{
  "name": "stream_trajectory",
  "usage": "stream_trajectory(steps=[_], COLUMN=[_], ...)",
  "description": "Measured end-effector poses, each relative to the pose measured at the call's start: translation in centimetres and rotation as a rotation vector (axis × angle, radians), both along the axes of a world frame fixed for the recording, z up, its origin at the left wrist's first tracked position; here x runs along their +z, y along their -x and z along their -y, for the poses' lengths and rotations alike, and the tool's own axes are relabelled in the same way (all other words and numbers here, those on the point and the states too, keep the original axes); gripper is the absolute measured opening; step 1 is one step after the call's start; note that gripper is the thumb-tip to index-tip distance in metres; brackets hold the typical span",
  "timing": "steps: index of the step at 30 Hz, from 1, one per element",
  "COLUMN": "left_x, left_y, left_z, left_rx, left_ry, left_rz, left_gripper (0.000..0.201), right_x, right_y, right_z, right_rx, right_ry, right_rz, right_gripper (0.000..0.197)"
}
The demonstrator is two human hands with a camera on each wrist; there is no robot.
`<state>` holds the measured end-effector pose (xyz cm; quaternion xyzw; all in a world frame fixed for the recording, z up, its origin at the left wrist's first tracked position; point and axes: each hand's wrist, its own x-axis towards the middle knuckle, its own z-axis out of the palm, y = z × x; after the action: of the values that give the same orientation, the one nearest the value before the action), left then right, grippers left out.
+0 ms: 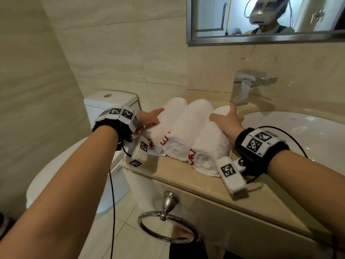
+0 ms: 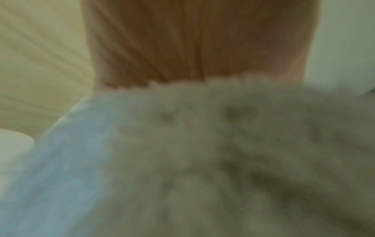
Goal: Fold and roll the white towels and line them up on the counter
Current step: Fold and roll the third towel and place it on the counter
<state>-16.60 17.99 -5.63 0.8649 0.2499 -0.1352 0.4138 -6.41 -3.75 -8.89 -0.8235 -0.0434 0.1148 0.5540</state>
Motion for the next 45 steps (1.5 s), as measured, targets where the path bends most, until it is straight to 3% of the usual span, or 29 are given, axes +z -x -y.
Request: stream_trajectory(steps=[3, 7, 12, 18, 30, 36, 41, 45], left_x=[-0.6, -1.0, -1.2, -1.3, -1.6, -1.4, -1.4, -1.4], left_y=[0.6, 1.2, 0.7, -1.2, -5.9, -9.0, -11.9, -14.5], left_z=[-0.7, -0.5, -0.5, -0.2, -0.8, -2.3, -3.4, -4.3], left_rx=[0.137, 0.132, 0.106, 0.124, 0.109, 0.090, 0.051, -0.001], left_ry=[0.144, 0.243, 0.126, -0.205, -0.116, -0.080, -0.090, -0.121], left_rz=[0.027, 0.085, 0.078, 0.113, 0.253, 0.283, 0.253, 0.241], left_gripper=[0.069, 0.054, 0.077, 0.072, 0.067, 0.092, 0.068, 0.071], right_x=[-0.2, -1.3, -2.0, -1.3, -0.7, -1.0, -1.0, -1.0], right_y=[0.3, 1.3, 2.3, 0.5, -5.3, -8.3, -11.0, -13.6], right_z=[0.2, 0.9, 0.5, -0.2, -1.7, -2.8, -3.8, -4.5], right_rx=[0.019, 0.042, 0.068, 0.076, 0.066, 0.061, 0.075, 0.060], right_ry=[-0.047, -0.072, -0.116, -0.156, -0.195, -0.184, -0.092, -0.041], right_rz=[0.002, -0.041, -0.054, -0.046, -0.034, -0.031, -0.024, -0.001], right_gripper=[0.079, 0.073, 0.075, 0.075, 0.072, 0.074, 0.080, 0.081])
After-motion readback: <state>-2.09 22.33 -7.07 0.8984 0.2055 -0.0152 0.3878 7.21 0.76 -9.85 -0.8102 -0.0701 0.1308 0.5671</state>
